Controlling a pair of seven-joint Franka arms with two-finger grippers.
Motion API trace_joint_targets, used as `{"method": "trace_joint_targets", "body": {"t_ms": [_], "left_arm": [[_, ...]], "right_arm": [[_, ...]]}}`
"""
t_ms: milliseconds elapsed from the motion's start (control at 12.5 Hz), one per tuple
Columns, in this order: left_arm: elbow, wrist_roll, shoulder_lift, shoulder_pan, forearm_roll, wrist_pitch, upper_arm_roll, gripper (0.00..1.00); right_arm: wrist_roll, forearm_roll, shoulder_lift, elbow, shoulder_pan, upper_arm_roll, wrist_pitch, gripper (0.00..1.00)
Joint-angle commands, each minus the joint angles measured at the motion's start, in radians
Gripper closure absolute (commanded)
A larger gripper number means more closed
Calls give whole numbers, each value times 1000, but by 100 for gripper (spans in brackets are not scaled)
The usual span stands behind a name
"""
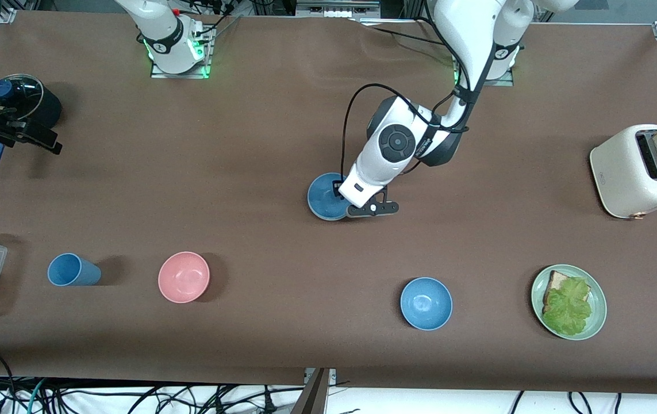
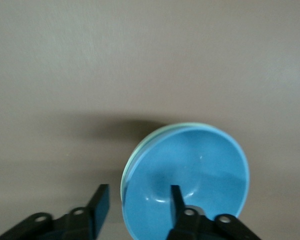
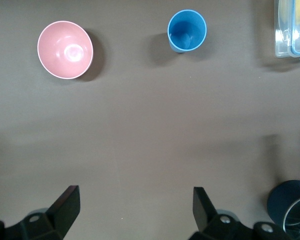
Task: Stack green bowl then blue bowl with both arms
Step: 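Open the left gripper and release the blue bowl into the green bowl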
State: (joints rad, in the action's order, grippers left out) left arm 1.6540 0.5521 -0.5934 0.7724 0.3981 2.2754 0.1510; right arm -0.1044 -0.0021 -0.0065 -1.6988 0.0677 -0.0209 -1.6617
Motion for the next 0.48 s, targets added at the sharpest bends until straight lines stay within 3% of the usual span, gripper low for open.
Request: {"method": "trace_joint_targets", "body": {"t_ms": [0,239,399], "left_arm": [[-116,5,40,-7,4,-193,73,0],[-143,-40,154,-97,-27,-290,99,0],[-148,-104,228,-180,-155,-374,97,0]], "right_arm": [[11,21,11,27,14,-7,14,0],[12,21,10,28,14,-7,17,1],[12,30,11,27,14,-7,13,1]]}}
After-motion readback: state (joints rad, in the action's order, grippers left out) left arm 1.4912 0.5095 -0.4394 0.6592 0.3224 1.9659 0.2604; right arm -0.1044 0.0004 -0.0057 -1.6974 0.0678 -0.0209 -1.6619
